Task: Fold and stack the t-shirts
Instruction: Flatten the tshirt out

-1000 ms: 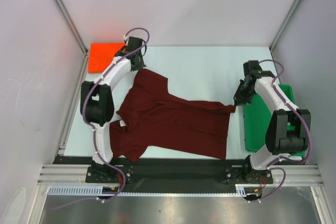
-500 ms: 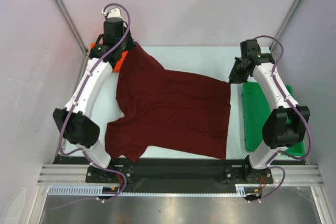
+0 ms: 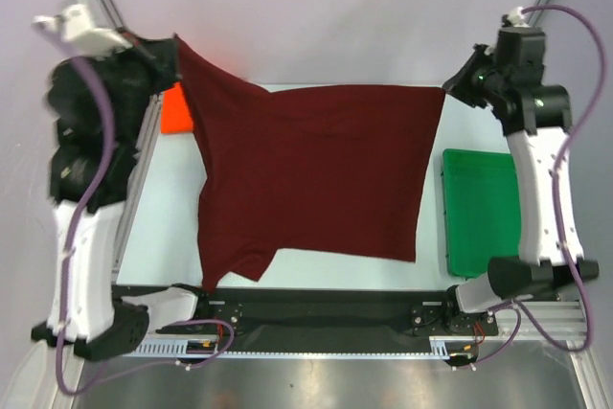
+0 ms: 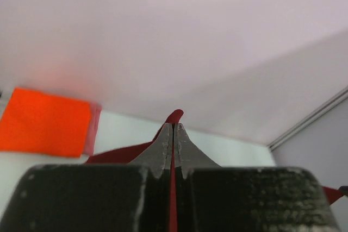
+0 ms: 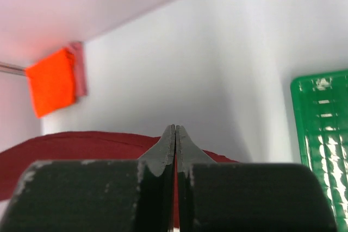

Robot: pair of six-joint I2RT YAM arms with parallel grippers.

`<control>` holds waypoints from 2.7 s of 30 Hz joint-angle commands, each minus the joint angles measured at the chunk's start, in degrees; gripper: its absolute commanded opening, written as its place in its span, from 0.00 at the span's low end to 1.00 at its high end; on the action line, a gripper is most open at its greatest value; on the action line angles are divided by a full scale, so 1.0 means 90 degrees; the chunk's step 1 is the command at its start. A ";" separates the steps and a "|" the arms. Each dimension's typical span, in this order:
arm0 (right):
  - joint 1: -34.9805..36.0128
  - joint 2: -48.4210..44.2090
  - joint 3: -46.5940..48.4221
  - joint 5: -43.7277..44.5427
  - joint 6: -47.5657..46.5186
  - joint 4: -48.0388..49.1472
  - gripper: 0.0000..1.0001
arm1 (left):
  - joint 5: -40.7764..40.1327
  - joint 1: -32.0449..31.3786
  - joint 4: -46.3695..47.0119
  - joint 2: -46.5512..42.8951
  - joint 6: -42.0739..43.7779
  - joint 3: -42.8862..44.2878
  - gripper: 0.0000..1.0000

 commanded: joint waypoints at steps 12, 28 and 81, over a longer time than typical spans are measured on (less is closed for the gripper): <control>0.0085 -0.2403 0.1435 -0.1098 0.0161 0.0010 0.00 | 0.0831 -0.0037 0.0536 -0.1210 0.0097 0.2290 0.00; 0.0114 -0.3604 0.2941 -0.1274 0.0698 -0.1230 0.00 | 0.1465 -0.0037 0.1052 -0.1923 -0.0860 0.3788 0.00; -0.0843 0.3982 -0.2051 -0.0278 -0.0279 0.7296 0.00 | 0.1993 0.0929 0.4872 0.7226 0.0478 0.1560 0.01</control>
